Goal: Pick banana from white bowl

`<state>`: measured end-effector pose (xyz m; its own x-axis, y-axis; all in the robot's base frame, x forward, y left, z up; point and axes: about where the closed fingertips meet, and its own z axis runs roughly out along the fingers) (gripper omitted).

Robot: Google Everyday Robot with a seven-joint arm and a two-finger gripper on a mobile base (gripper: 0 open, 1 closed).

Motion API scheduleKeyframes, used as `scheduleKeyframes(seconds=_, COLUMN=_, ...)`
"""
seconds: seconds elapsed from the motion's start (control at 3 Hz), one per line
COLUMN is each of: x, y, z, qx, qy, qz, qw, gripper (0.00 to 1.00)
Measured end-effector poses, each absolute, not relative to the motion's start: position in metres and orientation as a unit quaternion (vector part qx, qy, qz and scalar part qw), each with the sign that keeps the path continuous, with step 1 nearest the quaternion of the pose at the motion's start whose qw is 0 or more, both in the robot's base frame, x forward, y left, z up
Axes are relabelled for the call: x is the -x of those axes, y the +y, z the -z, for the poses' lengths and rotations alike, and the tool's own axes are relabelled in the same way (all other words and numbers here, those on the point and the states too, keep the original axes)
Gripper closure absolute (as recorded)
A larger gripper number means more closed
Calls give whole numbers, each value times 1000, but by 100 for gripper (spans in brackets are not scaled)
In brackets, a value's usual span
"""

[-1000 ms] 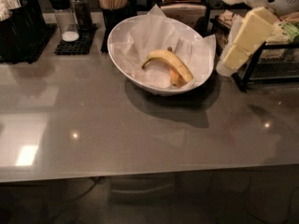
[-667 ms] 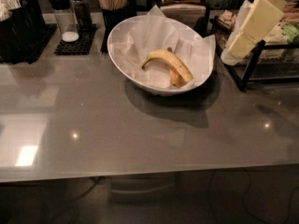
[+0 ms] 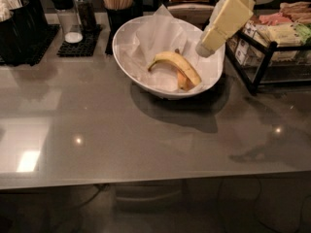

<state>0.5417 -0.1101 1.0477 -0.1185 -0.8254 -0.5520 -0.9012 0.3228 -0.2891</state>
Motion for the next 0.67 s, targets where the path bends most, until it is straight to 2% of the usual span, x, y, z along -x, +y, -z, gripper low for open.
scheduleKeyframes(seconds=0.33, x=-574, y=-86, z=-1036, qx=559, qy=760, qz=-70, qw=323, gripper=0)
scheduleKeyframes(seconds=0.67, x=-575, y=-82, z=-1035, qx=557, qy=762, qz=-73, qw=322, gripper=0)
